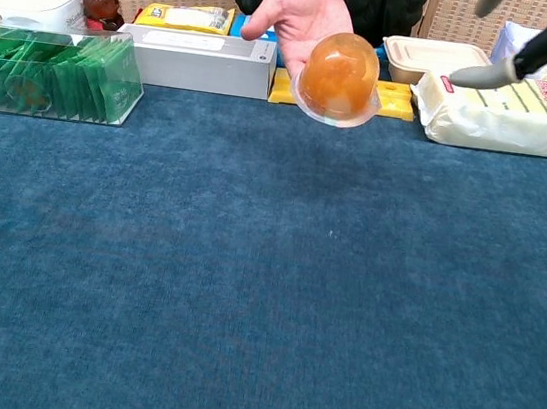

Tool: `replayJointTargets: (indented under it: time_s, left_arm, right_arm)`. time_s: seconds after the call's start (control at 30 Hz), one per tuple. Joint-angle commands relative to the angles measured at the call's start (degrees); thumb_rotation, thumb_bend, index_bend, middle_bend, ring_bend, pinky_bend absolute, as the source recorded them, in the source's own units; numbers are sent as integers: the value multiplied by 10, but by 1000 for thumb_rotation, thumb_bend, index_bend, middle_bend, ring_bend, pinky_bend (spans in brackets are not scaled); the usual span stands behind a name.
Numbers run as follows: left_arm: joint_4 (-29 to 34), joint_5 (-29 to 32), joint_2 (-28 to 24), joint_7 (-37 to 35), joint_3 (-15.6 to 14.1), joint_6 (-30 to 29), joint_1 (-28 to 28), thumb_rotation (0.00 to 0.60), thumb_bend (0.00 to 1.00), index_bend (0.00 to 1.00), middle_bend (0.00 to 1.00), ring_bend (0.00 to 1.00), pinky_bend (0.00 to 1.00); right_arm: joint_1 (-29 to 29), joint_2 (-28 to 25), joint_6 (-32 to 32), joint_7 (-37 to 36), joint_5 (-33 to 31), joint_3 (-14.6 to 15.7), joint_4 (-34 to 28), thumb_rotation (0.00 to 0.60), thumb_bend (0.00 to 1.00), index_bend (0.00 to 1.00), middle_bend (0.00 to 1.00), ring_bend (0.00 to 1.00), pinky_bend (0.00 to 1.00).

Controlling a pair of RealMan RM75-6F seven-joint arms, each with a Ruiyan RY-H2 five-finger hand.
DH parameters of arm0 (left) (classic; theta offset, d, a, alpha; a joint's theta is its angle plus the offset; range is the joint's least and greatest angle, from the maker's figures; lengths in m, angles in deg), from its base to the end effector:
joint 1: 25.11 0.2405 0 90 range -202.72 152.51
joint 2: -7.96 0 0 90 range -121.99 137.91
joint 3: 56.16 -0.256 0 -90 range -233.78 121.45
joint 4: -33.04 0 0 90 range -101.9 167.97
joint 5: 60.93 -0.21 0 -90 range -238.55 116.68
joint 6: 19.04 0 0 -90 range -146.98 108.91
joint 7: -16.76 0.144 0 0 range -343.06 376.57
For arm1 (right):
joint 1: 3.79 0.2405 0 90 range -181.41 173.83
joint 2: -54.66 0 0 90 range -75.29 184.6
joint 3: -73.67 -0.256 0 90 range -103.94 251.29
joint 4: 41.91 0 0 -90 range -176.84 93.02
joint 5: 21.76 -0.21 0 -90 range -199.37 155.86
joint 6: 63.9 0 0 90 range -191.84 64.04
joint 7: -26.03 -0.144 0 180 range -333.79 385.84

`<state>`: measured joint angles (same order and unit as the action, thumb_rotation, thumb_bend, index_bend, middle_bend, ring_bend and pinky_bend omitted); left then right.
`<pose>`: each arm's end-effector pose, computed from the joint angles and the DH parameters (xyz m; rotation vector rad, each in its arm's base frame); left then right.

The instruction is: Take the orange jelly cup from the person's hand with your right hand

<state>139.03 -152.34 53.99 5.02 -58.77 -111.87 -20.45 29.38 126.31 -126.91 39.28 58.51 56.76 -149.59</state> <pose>-0.2907 0.1115 0.2328 -1.2879 -1.0375 -0.9469 -0.1025 -0.3050 0.0920 1.7948 -0.8168 1.3098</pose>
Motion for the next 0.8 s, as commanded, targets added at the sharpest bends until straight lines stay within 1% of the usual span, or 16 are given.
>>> replayJointTargets:
  time_s: [0.03, 0.17, 0.23, 0.47, 0.67, 0.8]
  left_arm:
    - [-2, 3, -2, -7, 1, 2, -1, 600, 60, 0, 0, 0, 0]
    - [-3, 4, -4, -13, 1, 4, -2, 600, 59, 0, 0, 0, 0]
    - [-4, 5, -5, -16, 1, 6, -3, 600, 60, 0, 0, 0, 0]
    - [-4, 9, -8, -23, 3, 10, -6, 600, 60, 0, 0, 0, 0]
    - [-8, 13, -12, -39, 4, 12, -6, 600, 59, 0, 0, 0, 0]
    - [-9, 15, -14, -45, 4, 16, -8, 600, 60, 0, 0, 0, 0]
  right_arm:
    - [36, 35, 22, 58, -47, -15, -2, 600, 272, 151, 160, 121, 306]
    - [53, 60, 24, 91, -76, -14, 12, 600, 274, 167, 165, 127, 306]
    - [67, 78, 31, 106, -106, -17, 23, 600, 280, 171, 167, 129, 306]
    - [104, 108, 32, 165, -176, -26, 33, 600, 295, 172, 175, 133, 316]
    - [122, 126, 25, 189, -201, -19, 44, 600, 305, 186, 188, 146, 332]
    - [129, 140, 16, 195, -206, -14, 58, 600, 316, 248, 224, 179, 372]
